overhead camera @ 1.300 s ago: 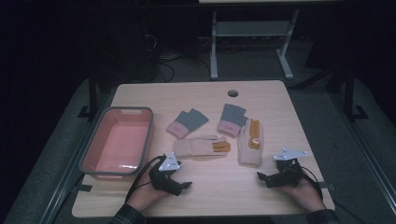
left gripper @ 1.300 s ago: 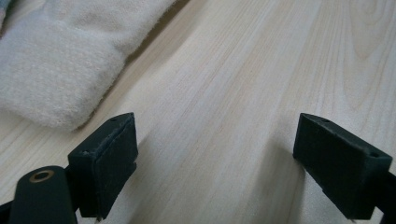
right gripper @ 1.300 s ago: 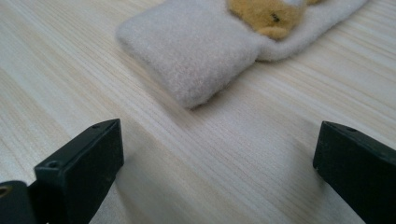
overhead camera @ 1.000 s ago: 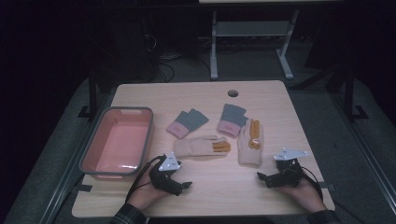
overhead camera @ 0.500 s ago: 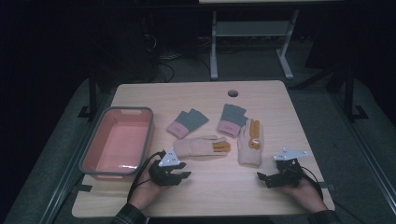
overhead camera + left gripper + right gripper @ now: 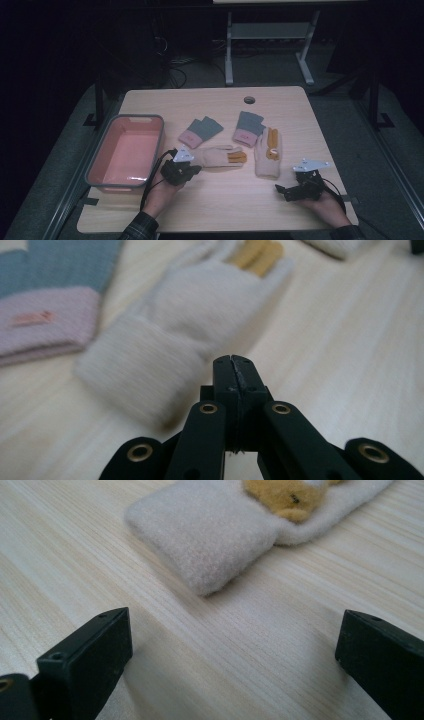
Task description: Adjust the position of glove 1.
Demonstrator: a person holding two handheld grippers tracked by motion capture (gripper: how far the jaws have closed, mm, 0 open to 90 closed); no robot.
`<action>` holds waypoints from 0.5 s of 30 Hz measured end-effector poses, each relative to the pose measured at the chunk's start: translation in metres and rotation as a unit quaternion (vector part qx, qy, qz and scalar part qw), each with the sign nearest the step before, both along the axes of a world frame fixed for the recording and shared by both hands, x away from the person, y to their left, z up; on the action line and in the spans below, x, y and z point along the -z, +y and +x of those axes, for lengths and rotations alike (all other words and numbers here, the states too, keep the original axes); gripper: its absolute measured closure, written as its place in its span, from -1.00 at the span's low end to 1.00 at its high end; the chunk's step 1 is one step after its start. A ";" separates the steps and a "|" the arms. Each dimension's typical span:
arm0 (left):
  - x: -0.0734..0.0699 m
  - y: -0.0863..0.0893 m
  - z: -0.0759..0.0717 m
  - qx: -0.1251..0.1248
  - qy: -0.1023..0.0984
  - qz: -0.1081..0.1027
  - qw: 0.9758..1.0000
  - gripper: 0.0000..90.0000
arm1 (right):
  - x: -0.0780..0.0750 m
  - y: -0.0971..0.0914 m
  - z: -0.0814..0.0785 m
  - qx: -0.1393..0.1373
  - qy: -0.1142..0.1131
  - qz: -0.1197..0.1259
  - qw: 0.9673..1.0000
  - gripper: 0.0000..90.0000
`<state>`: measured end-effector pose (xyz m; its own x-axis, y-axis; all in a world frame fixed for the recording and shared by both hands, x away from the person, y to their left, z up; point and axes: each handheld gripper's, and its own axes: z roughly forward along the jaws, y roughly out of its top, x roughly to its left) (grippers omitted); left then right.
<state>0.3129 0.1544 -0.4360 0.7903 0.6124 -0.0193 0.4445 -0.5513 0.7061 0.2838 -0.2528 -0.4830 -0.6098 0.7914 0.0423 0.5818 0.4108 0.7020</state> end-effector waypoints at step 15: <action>-0.008 -0.013 0.044 -0.047 -0.019 0.022 0.998 0.99 | 0.000 0.000 0.000 0.000 0.000 -0.001 1.000 -0.97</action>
